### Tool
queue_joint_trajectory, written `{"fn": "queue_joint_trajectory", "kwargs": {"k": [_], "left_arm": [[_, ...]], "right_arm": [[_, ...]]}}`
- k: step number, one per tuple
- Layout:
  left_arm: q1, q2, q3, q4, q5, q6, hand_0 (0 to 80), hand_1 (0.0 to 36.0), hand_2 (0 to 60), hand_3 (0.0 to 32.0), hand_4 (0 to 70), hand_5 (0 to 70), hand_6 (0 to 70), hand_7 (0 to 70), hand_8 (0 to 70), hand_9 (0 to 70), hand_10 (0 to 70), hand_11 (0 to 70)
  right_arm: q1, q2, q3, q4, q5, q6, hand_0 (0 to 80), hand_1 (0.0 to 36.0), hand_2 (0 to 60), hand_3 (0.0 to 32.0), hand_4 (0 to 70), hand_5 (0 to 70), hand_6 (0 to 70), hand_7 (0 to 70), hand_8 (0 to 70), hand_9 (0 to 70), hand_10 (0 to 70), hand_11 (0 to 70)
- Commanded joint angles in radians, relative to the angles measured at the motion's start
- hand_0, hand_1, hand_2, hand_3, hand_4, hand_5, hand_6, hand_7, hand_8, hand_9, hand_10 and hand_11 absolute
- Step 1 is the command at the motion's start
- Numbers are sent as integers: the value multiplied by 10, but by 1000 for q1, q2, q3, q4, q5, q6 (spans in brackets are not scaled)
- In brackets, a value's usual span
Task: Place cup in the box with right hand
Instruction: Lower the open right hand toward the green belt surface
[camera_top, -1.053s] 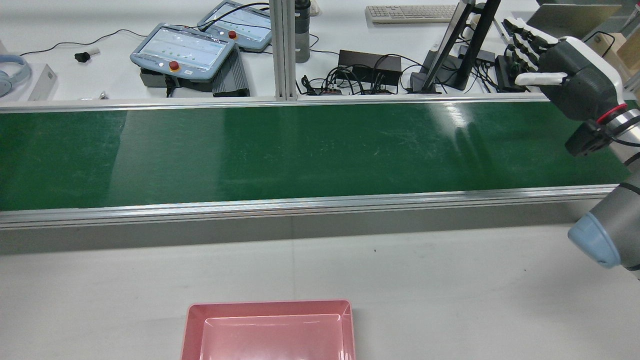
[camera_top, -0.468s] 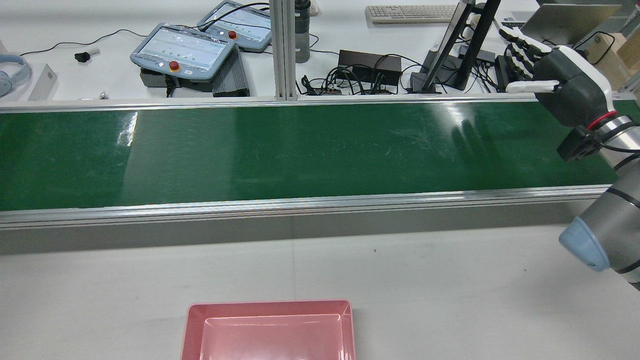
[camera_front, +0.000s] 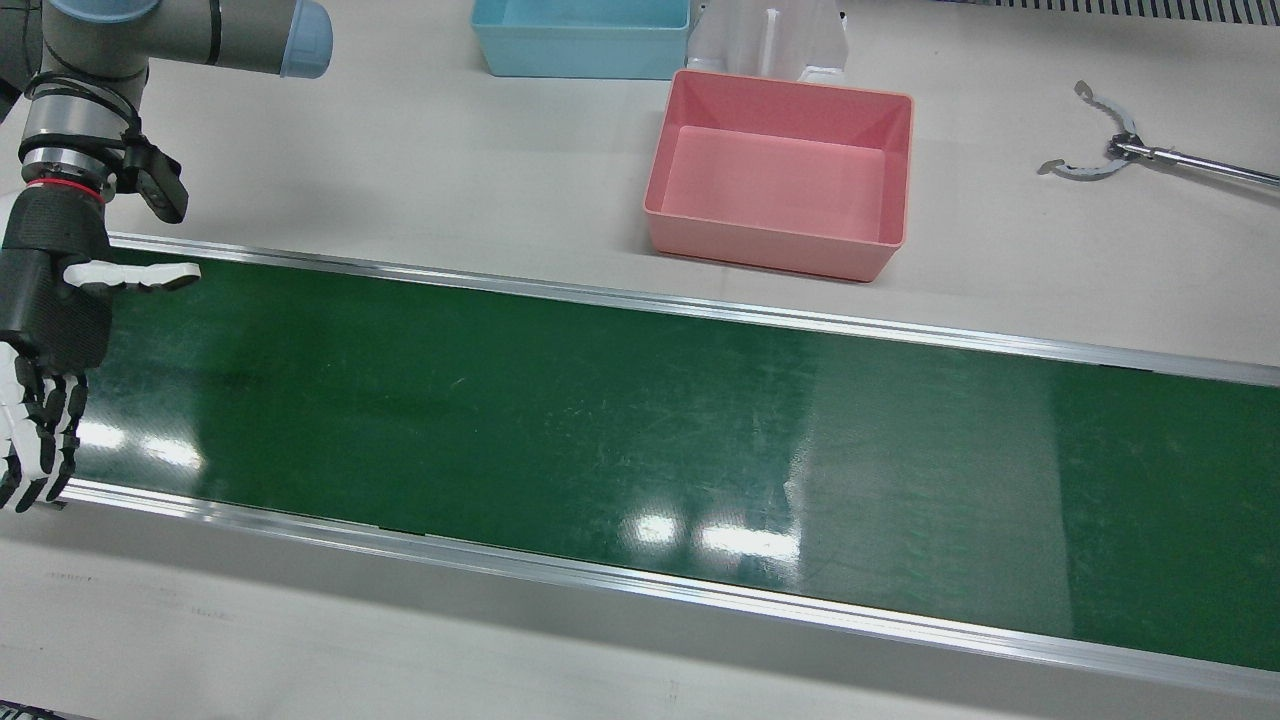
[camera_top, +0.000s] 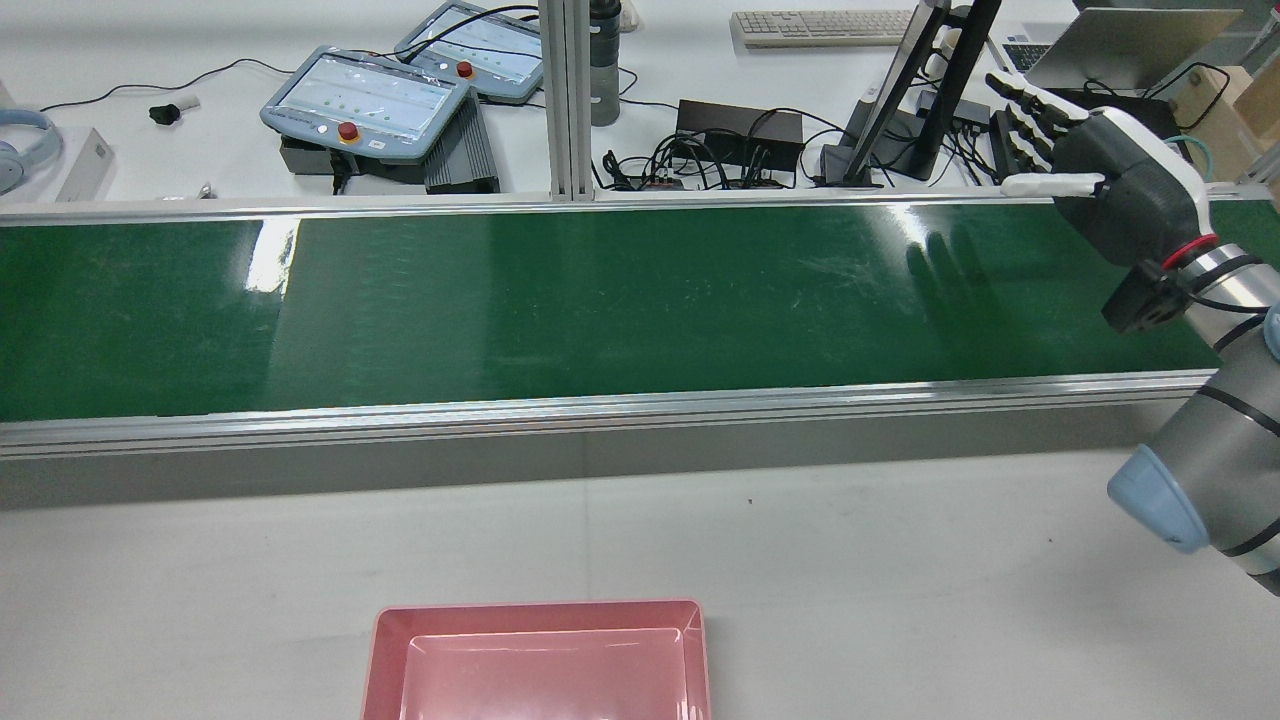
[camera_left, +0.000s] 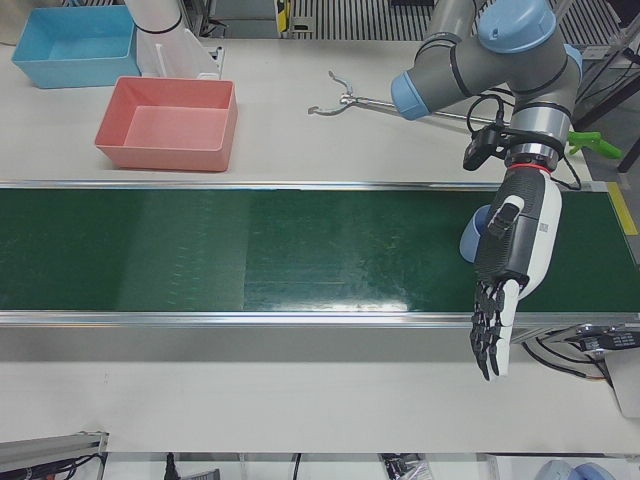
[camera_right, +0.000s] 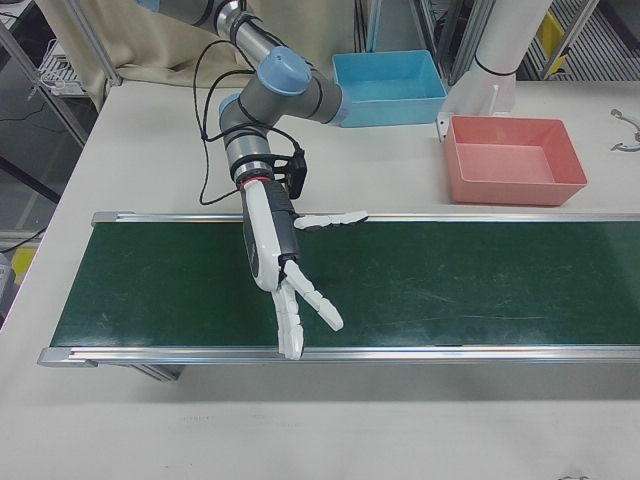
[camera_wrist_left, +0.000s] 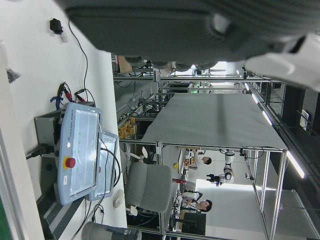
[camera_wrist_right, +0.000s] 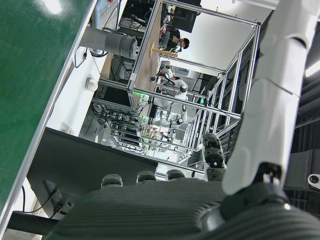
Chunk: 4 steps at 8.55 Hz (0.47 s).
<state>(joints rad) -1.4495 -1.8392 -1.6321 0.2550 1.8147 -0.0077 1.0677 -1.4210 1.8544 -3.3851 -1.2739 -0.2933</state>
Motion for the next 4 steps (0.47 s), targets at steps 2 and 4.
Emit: {"fn": "queue_joint_trajectory", "kwargs": {"k": [2, 4], "left_arm": [[0, 0, 0, 0, 1, 0, 0, 0, 0, 0, 0, 0, 0, 0, 0, 0, 0, 0], [0, 0, 0, 0, 0, 0, 0, 0, 0, 0, 0, 0, 0, 0, 0, 0, 0, 0]], "right_arm": [[-2, 1, 3, -45, 1, 19, 528, 227, 0, 0, 0, 56, 0, 0, 0, 0, 0, 0], [-5, 4, 11, -45, 1, 19, 530, 230, 6, 0, 0, 57, 0, 0, 0, 0, 0, 0]]}}
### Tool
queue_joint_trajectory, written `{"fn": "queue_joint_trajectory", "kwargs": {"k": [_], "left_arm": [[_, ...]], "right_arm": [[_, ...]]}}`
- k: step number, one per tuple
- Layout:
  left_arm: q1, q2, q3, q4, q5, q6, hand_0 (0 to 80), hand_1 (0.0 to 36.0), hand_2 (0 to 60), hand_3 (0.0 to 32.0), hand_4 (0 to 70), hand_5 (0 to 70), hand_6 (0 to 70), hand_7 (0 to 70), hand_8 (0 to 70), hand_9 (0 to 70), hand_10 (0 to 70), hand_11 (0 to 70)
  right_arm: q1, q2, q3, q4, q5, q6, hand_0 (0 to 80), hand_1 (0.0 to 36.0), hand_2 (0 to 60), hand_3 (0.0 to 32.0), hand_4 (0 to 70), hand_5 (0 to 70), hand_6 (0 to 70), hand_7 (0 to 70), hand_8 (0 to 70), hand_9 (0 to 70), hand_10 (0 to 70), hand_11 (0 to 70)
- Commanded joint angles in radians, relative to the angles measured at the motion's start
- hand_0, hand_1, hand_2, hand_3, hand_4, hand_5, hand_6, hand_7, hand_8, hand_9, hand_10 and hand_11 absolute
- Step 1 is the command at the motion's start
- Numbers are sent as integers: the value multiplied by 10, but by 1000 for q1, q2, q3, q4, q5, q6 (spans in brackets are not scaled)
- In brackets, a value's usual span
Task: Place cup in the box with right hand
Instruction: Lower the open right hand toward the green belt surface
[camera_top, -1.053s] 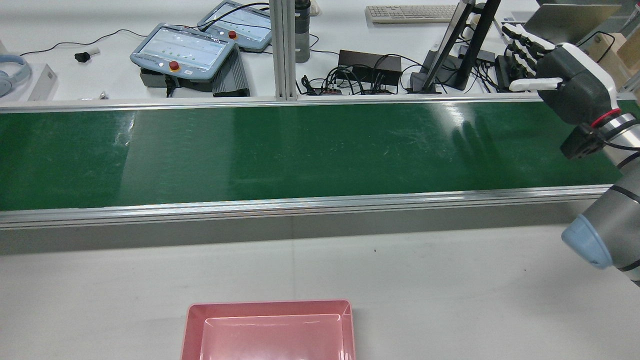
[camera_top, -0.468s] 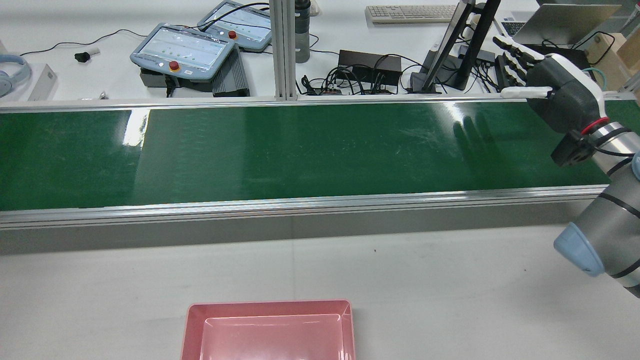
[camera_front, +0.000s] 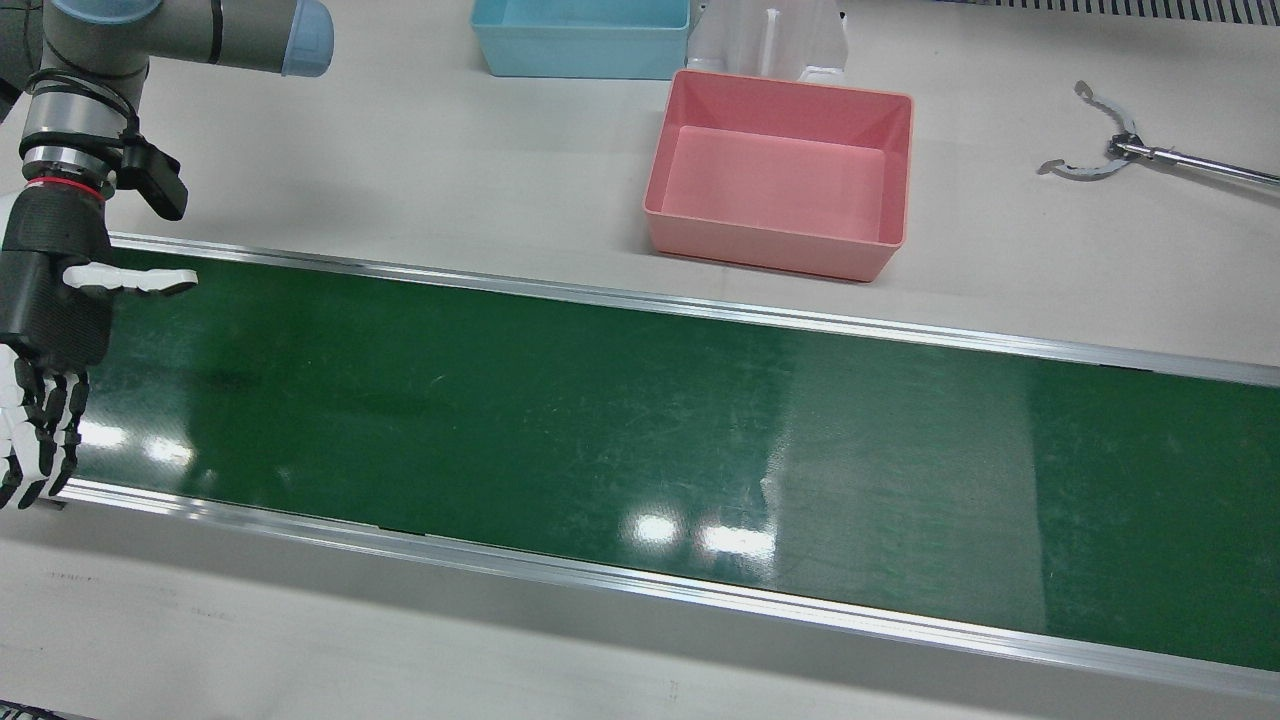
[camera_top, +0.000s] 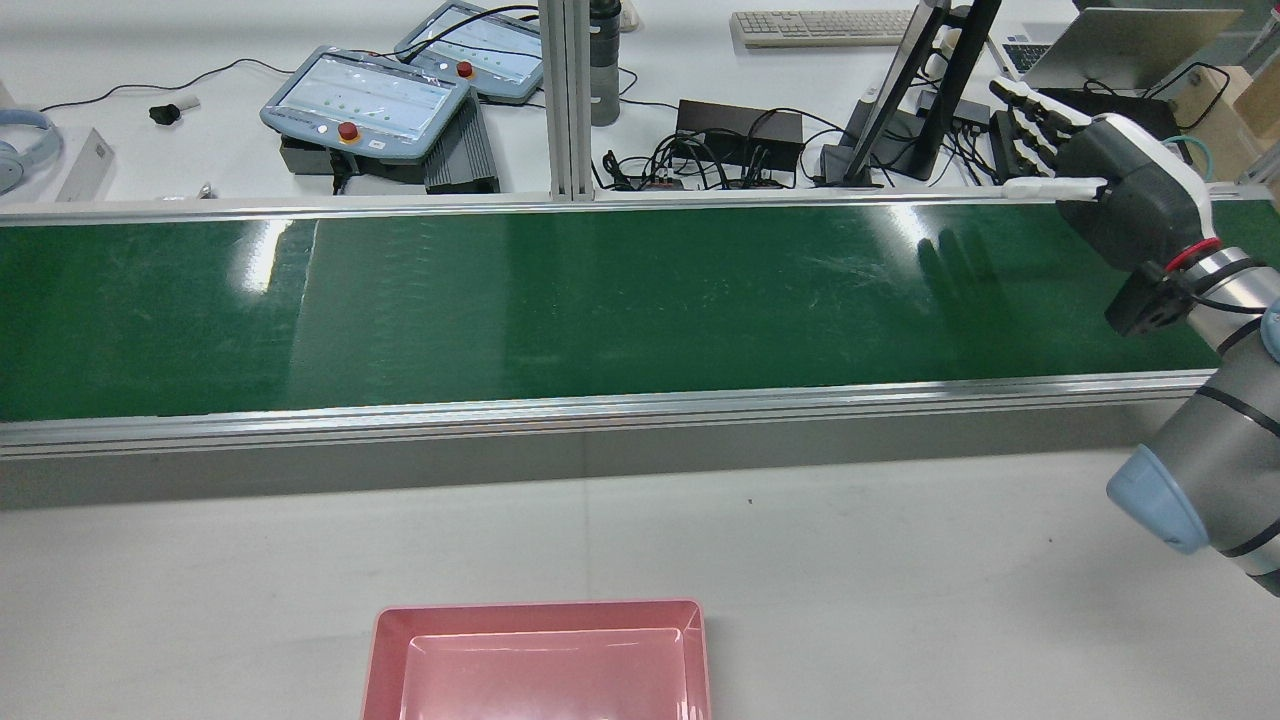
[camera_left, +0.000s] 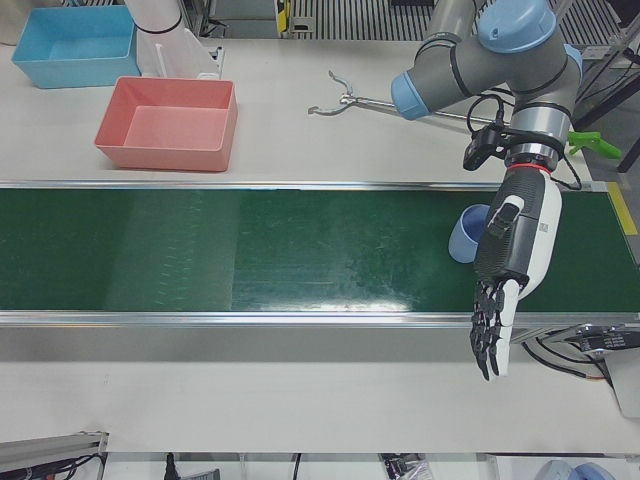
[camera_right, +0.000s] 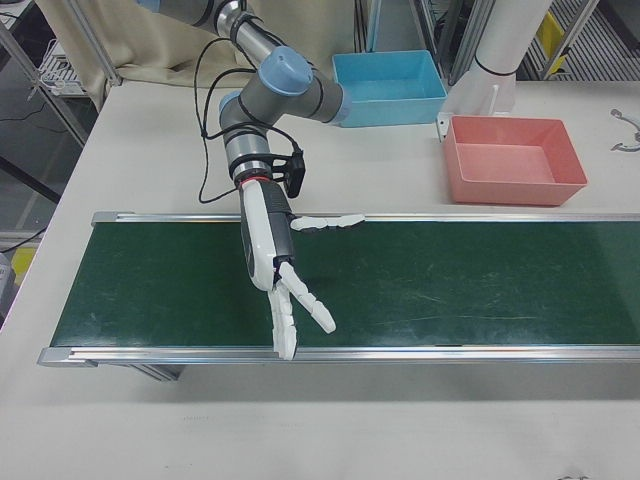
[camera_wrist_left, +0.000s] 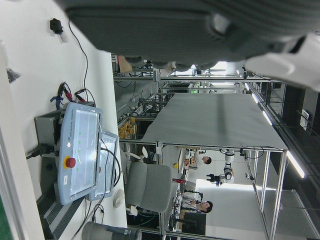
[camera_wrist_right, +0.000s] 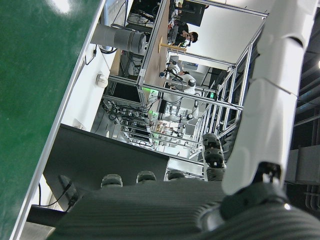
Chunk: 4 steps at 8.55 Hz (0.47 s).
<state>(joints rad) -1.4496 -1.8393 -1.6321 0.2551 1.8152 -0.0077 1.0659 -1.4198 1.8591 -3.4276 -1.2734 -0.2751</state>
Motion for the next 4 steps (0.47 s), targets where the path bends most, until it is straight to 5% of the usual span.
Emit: {"fn": "queue_joint_trajectory", "kwargs": {"k": [1, 4], "left_arm": [[0, 0, 1, 0, -1, 0, 0, 0, 0, 0, 0, 0, 0, 0, 0, 0, 0, 0], [0, 0, 1, 0, 1, 0, 0, 0, 0, 0, 0, 0, 0, 0, 0, 0, 0, 0]], "right_arm": [[-3, 2, 5, -1, 0, 1, 530, 233, 16, 0, 0, 57, 0, 0, 0, 0, 0, 0], [-7, 1, 3, -1, 0, -1, 530, 236, 24, 0, 0, 58, 0, 0, 0, 0, 0, 0]]}}
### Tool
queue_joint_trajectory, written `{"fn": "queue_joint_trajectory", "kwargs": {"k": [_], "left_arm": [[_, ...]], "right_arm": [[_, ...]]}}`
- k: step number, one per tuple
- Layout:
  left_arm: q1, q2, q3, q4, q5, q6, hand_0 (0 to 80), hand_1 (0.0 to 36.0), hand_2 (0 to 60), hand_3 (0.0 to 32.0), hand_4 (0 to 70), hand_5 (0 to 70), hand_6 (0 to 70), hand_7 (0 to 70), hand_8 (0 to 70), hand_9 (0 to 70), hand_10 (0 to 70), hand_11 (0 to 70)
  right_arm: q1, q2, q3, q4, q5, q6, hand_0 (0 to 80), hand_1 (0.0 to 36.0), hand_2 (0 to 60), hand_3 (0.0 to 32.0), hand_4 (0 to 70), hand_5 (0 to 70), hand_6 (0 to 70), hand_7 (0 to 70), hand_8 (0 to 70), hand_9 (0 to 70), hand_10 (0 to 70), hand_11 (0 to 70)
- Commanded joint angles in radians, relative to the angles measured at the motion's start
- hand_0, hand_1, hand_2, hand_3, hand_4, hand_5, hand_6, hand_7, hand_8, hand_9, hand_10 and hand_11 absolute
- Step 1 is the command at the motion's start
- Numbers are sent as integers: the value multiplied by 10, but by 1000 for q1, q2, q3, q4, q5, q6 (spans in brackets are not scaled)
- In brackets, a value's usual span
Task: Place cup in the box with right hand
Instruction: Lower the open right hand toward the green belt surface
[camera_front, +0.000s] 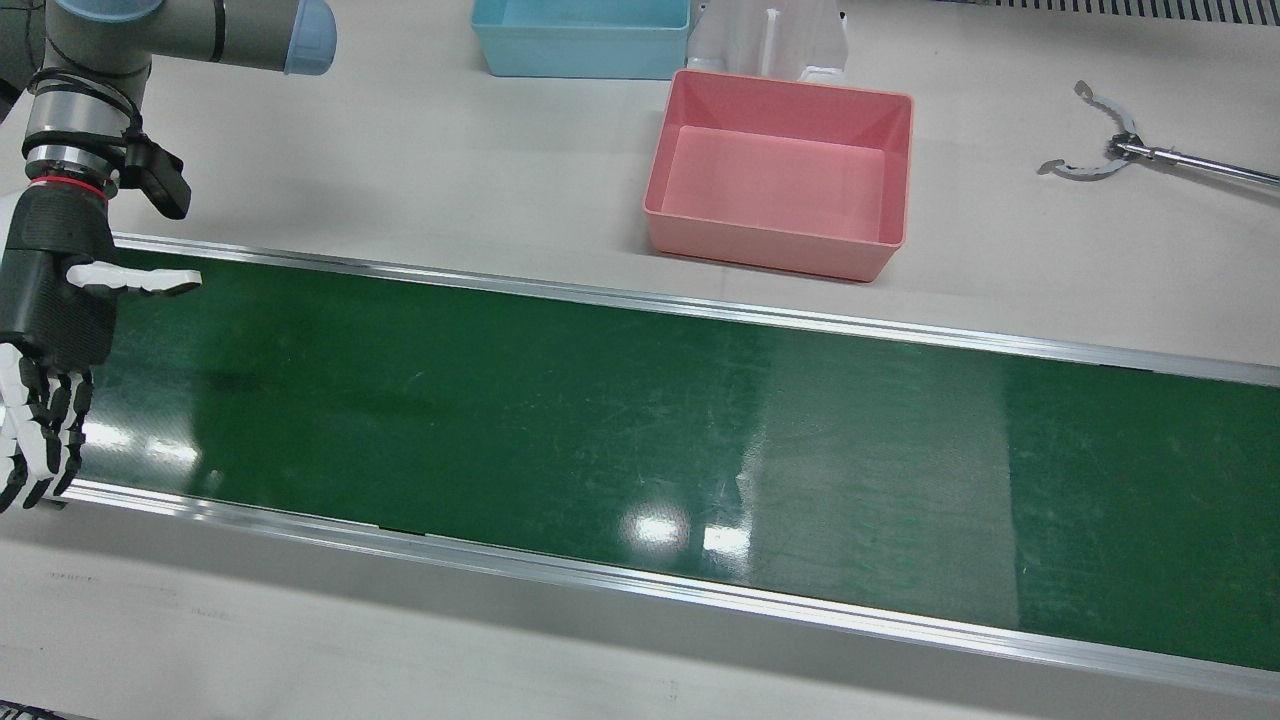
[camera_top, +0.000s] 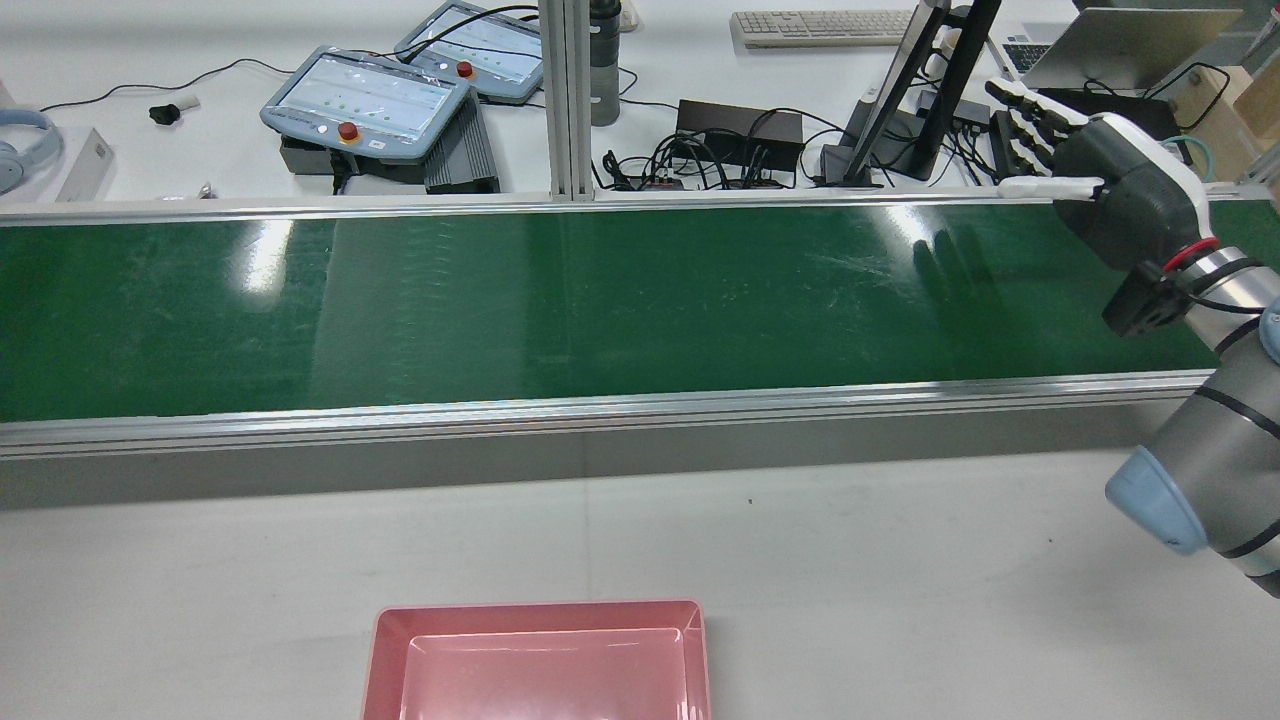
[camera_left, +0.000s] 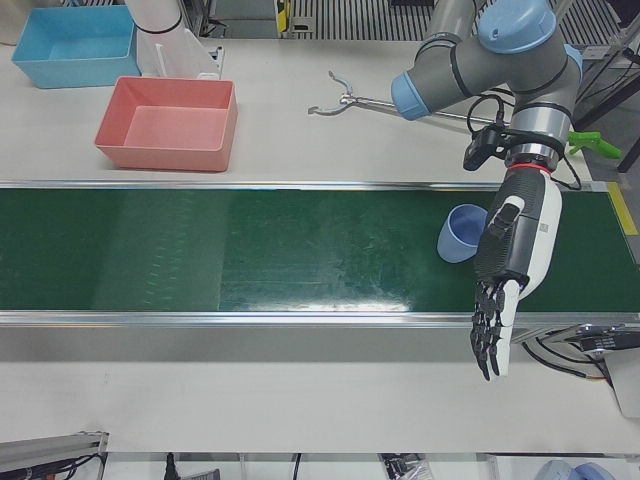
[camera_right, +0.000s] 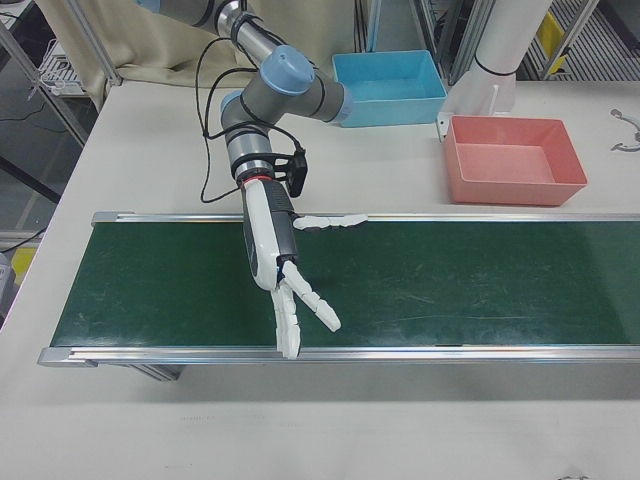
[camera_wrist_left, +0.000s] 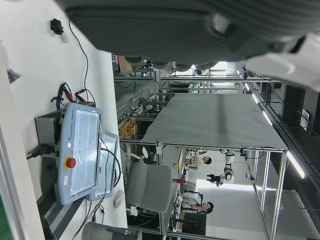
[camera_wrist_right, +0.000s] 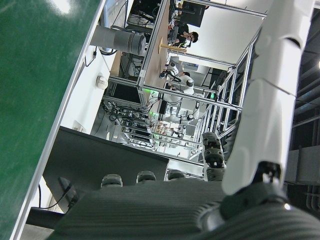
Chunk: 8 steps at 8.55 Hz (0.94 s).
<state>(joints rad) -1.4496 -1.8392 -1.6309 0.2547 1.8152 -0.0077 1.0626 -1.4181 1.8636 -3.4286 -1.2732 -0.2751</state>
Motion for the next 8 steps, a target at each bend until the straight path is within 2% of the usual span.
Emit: {"fn": "queue_joint_trajectory", "kwargs": {"k": [1, 8], "left_arm": [[2, 0, 0, 0, 0, 0, 0, 0, 0, 0, 0, 0, 0, 0, 0, 0, 0, 0], [0, 0, 0, 0, 0, 0, 0, 0, 0, 0, 0, 0, 0, 0, 0, 0, 0, 0]], "right_arm": [[-4, -1, -6, 0, 0, -1, 530, 236, 28, 0, 0, 58, 0, 0, 0, 0, 0, 0], [-18, -1, 5, 5, -2, -1, 528, 238, 40, 0, 0, 59, 0, 0, 0, 0, 0, 0]]}}
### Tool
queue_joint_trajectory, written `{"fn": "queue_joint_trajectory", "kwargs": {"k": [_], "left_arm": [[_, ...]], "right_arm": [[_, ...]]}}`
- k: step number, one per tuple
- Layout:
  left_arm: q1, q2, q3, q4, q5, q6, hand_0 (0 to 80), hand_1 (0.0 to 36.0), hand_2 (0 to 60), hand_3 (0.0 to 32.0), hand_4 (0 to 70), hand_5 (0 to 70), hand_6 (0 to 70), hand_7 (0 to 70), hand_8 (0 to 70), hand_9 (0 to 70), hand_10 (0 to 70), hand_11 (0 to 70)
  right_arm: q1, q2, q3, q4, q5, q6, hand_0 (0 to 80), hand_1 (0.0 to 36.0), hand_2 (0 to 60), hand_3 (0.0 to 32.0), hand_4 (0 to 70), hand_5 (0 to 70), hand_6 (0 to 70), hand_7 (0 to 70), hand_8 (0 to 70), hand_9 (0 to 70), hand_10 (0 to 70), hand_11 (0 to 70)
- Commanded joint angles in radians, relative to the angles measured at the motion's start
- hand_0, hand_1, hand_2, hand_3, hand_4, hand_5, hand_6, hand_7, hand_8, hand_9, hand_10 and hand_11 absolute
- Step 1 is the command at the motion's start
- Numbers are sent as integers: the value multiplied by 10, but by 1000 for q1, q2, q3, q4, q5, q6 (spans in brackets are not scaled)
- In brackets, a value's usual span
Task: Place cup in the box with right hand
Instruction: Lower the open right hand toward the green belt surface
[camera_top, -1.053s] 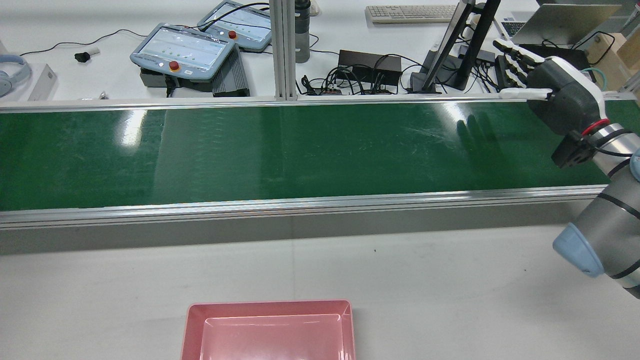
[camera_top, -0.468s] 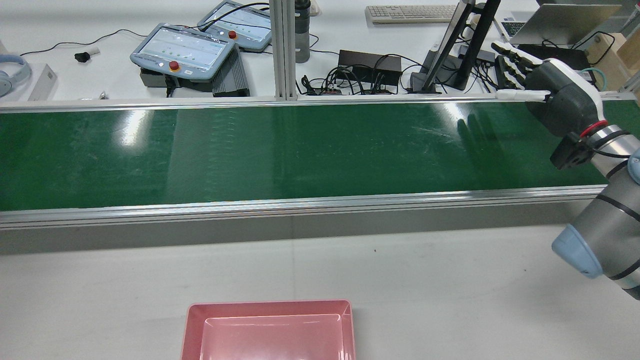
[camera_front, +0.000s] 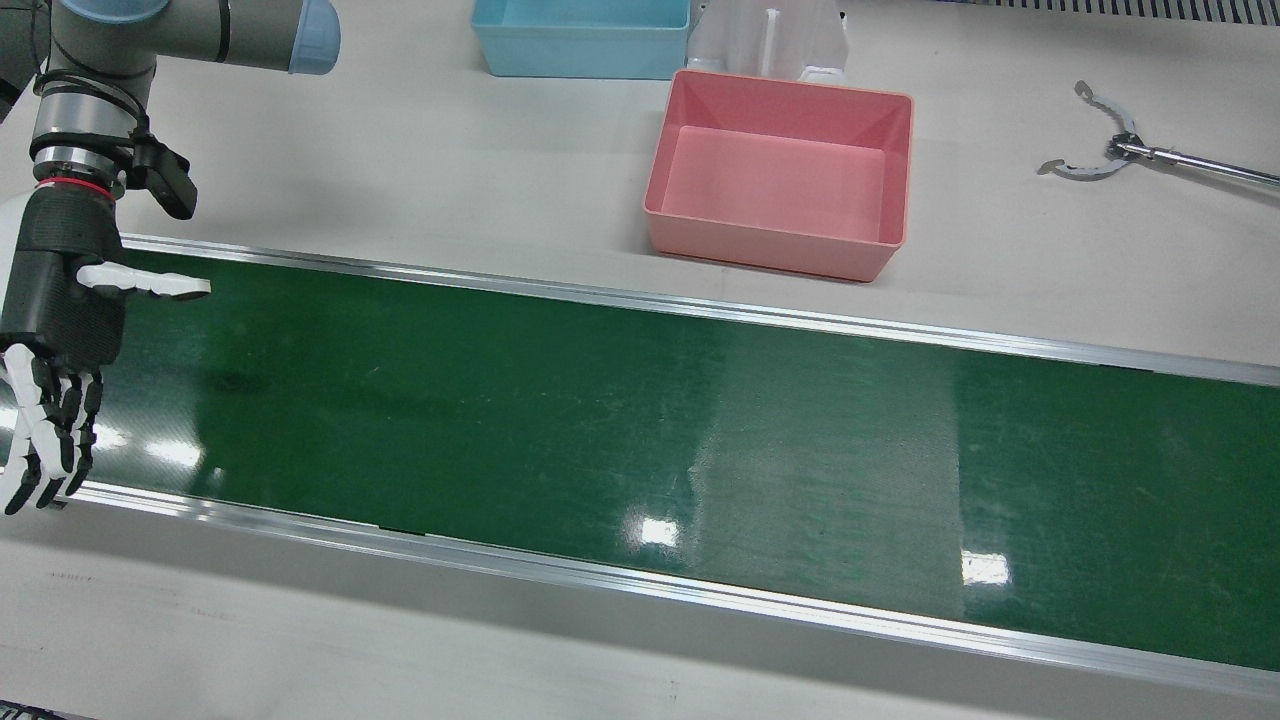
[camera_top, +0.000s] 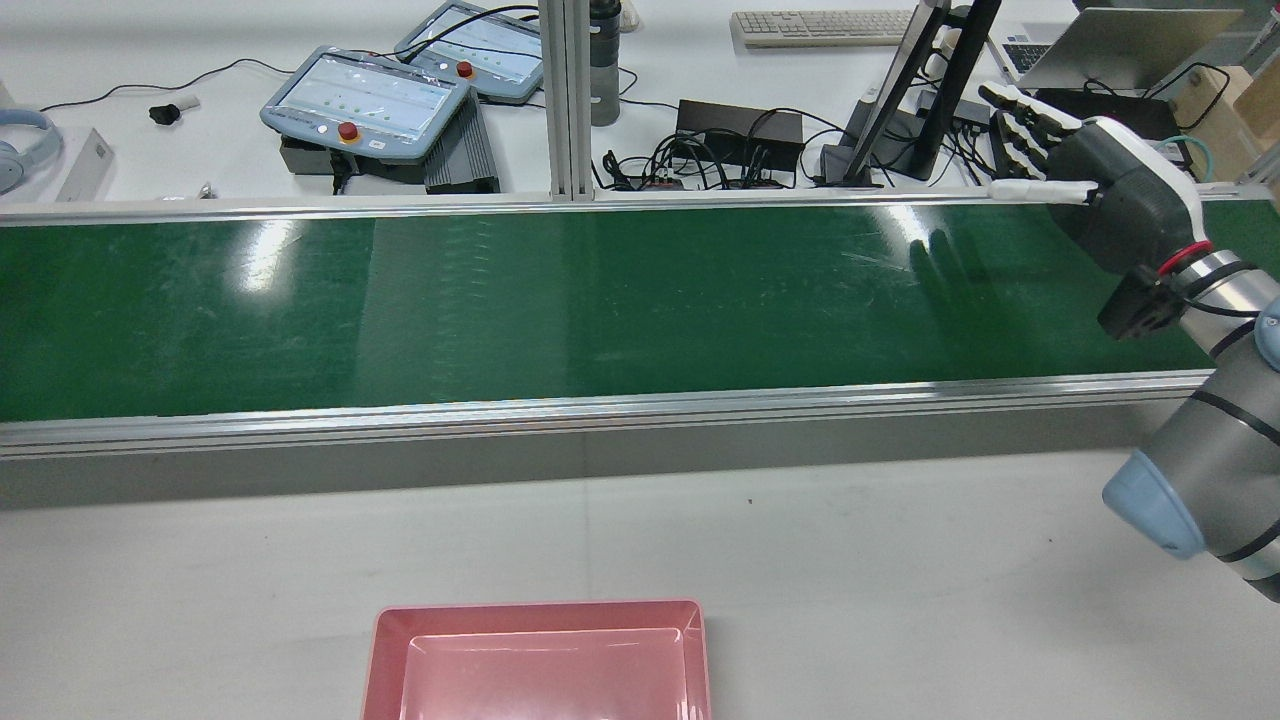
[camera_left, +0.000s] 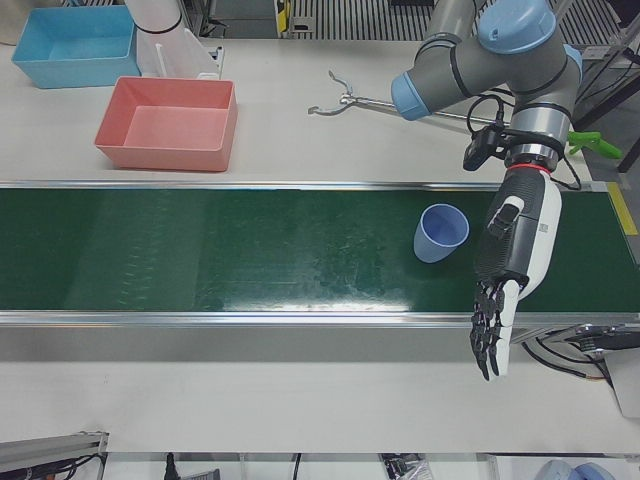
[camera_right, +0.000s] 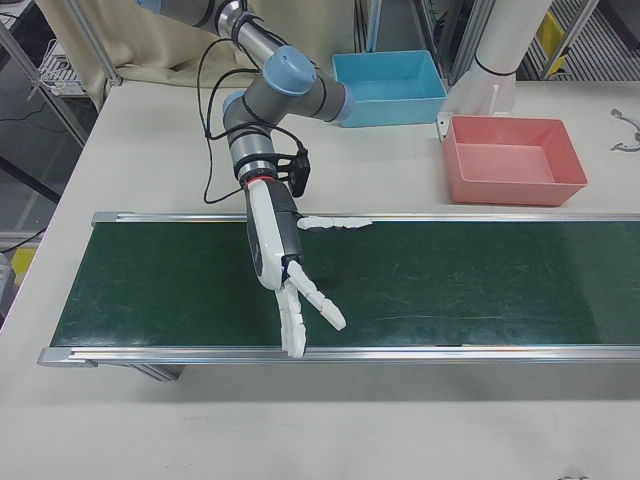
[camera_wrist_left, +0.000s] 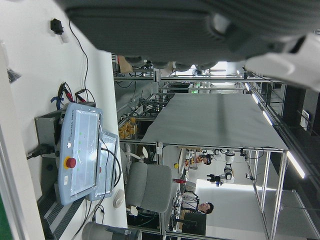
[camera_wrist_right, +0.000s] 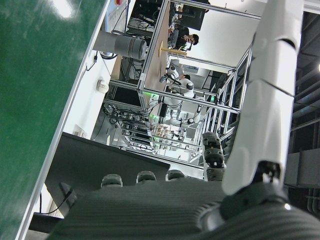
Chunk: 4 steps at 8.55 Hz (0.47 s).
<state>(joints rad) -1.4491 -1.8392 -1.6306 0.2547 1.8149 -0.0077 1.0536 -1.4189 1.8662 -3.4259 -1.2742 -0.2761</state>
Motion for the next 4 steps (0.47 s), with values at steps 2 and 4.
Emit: {"fn": "queue_joint_trajectory", "kwargs": {"k": [2, 4], "left_arm": [[-1, 0, 0, 0, 1, 0, 0, 0, 0, 0, 0, 0, 0, 0, 0, 0, 0, 0], [-1, 0, 0, 0, 0, 0, 0, 0, 0, 0, 0, 0, 0, 0, 0, 0, 0, 0]], "right_arm": [[-17, 2, 4, 4, -1, 0, 528, 239, 47, 0, 0, 59, 0, 0, 0, 0, 0, 0], [-38, 5, 10, 4, 1, 0, 527, 239, 48, 0, 0, 59, 0, 0, 0, 0, 0, 0]]}}
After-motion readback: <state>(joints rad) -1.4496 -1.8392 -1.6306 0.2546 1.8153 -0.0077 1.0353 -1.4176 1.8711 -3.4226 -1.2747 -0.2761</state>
